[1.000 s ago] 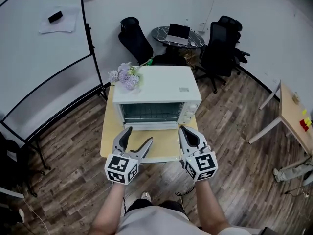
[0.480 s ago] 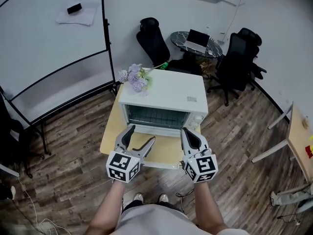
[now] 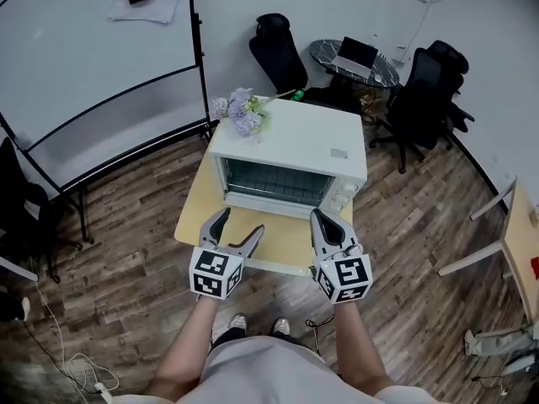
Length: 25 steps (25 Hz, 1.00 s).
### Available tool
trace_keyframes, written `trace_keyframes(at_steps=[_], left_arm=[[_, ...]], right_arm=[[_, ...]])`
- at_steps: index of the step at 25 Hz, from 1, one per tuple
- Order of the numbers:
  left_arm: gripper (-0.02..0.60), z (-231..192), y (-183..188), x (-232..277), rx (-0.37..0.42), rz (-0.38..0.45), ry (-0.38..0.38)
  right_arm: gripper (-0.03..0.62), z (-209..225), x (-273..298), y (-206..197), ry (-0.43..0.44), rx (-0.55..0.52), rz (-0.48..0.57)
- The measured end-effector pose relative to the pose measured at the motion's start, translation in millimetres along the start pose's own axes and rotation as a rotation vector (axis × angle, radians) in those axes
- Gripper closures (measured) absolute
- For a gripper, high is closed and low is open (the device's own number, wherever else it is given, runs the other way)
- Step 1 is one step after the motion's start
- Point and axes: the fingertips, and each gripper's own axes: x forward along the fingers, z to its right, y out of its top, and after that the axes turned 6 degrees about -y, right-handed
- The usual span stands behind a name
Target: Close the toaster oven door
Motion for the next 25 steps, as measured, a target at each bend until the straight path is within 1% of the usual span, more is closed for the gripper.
trace_keyframes(at_steps=[5, 9, 14, 19, 25], left_arm=[[0.249, -4, -64, -1, -0.060, -0.107, 0.029], [0.249, 1, -116, -7, -0.109, -0.195, 0.048], [0.249, 14, -178, -18, -0.193, -0.307, 0.046], [0.249, 22, -219, -28, -0.249, -0.385, 0.059], [0.249, 27, -263, -31, -0.309, -0.466, 0.073]], right_arm=[[0.592, -6, -1, -35, 0.003, 0.021, -0.075], [0.592, -10, -4, -51, 0.004, 0.040, -0.107], [0.592, -14, -8, -77, -0.003, 0.057, -0.164], [0.592, -20, -15, -100, 0.007, 0.070, -0.219], [0.592, -20, -17, -104, 0.011, 0.064, -0.231]])
